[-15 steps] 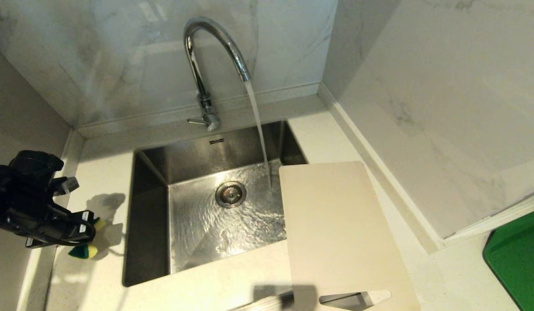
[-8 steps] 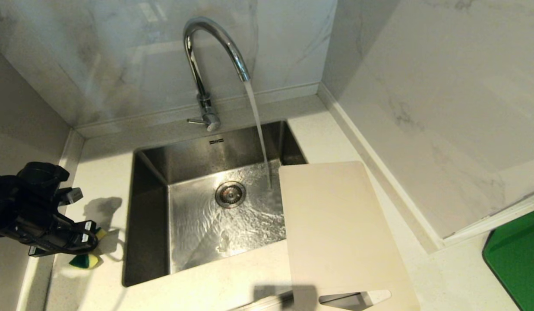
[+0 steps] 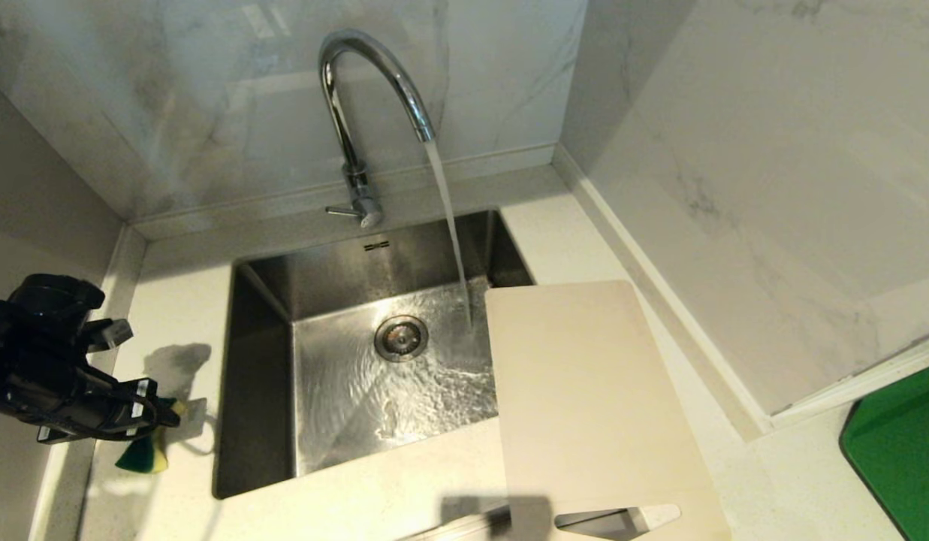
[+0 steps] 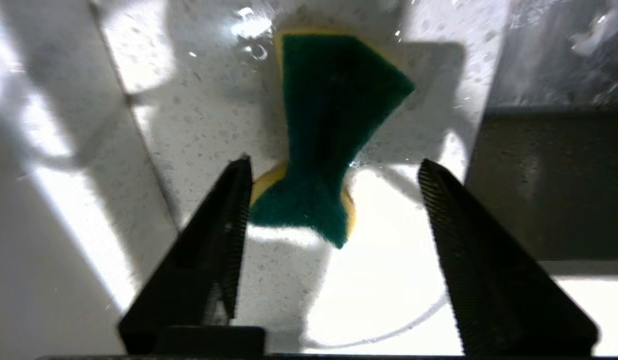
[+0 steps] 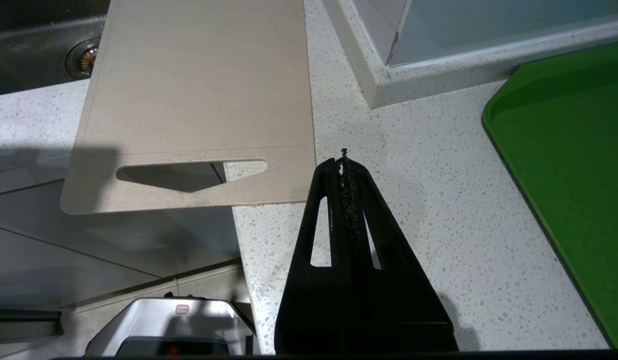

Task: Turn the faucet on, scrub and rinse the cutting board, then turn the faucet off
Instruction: Put down the cleaning cloth, then turn off the tap

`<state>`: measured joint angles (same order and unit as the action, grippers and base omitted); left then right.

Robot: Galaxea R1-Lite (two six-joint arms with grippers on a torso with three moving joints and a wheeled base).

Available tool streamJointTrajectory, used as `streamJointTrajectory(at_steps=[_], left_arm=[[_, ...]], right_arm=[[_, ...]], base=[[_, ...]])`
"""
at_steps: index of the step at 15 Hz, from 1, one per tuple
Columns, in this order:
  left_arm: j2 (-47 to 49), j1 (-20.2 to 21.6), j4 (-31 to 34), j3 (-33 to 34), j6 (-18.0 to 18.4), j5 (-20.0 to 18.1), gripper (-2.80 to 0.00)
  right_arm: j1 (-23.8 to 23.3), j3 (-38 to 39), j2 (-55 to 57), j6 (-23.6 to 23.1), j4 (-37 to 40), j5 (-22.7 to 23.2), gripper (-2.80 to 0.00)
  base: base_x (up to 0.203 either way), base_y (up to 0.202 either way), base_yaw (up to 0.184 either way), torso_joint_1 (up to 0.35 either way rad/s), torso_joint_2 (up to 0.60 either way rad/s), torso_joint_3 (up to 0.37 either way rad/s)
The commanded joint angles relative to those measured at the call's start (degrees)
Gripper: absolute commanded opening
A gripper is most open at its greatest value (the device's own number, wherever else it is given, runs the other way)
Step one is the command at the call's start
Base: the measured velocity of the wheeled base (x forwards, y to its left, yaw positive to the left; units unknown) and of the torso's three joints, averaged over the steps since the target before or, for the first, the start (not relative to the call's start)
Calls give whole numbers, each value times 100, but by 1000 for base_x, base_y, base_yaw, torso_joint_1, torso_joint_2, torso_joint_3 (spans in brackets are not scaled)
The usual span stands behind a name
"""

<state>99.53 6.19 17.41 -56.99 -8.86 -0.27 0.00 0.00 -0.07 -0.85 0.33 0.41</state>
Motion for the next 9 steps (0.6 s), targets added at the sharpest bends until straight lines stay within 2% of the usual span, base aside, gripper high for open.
streamJointTrajectory(at_steps=[1, 4, 6, 9], left_arm=[[-456, 5, 14, -5, -10, -8, -280], [-979, -46, -2, -66, -51, -58, -280], [-1169, -195, -80, -179, -141, -368, -280], [-1204, -610, -534, -418, -574, -689, -280]], right_arm=[[0, 0, 7, -3, 2, 2, -280], [0, 0, 7, -3, 2, 2, -280], [0, 0, 7, -3, 2, 2, -280], [0, 0, 7, -11, 2, 20, -280]], base=[[0, 0, 0, 0, 0, 0], [0, 0, 0, 0, 0, 0], [0, 0, 0, 0, 0, 0], [0, 0, 0, 0, 0, 0]])
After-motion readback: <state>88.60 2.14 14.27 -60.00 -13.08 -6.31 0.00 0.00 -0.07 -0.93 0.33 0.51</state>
